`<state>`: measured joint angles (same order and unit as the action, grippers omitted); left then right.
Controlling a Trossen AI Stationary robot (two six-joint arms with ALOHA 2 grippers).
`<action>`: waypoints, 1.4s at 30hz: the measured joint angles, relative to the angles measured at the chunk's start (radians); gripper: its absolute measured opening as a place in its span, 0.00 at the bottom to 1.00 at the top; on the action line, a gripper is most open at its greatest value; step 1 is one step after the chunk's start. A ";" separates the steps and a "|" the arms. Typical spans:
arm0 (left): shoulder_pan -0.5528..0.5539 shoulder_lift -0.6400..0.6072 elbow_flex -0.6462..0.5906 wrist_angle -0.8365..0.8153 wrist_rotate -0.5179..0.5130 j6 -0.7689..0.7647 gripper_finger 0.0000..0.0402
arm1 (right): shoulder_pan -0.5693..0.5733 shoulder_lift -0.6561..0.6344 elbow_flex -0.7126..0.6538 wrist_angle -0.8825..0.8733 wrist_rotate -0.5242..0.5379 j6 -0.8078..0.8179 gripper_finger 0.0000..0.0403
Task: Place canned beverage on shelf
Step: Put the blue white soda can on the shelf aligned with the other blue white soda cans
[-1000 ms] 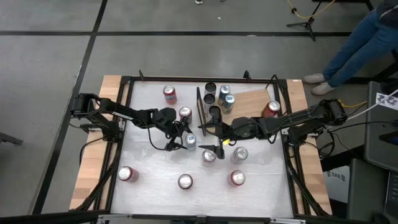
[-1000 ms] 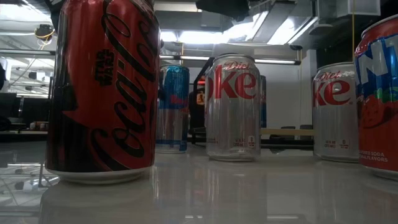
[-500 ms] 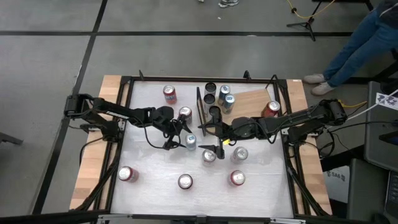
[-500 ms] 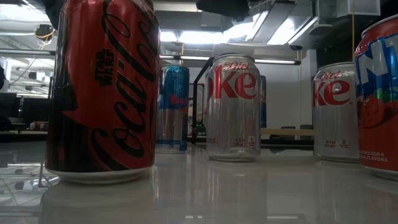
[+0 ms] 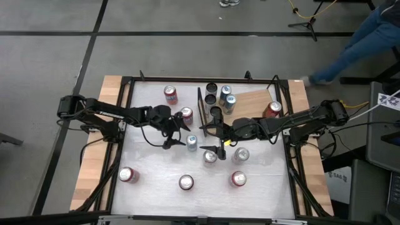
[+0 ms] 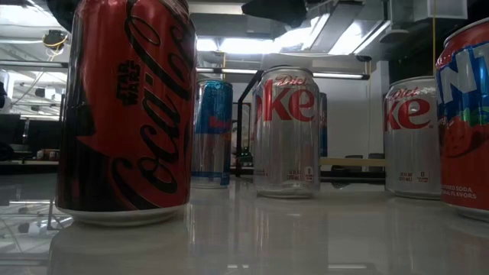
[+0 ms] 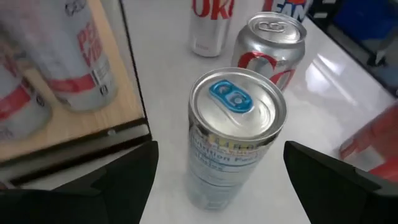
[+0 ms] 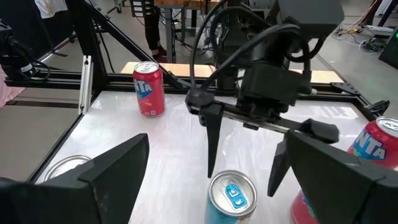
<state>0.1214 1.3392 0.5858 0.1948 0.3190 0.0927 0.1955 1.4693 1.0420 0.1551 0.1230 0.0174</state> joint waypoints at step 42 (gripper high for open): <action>-0.374 -0.007 0.000 -0.118 -0.463 -0.435 0.56 | 0.032 0.144 0.000 -0.121 0.438 -0.007 0.91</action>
<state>-0.2526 1.3322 0.5861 0.0771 -0.1442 -0.3420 0.2271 1.6135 1.0416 0.0338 0.5612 0.0105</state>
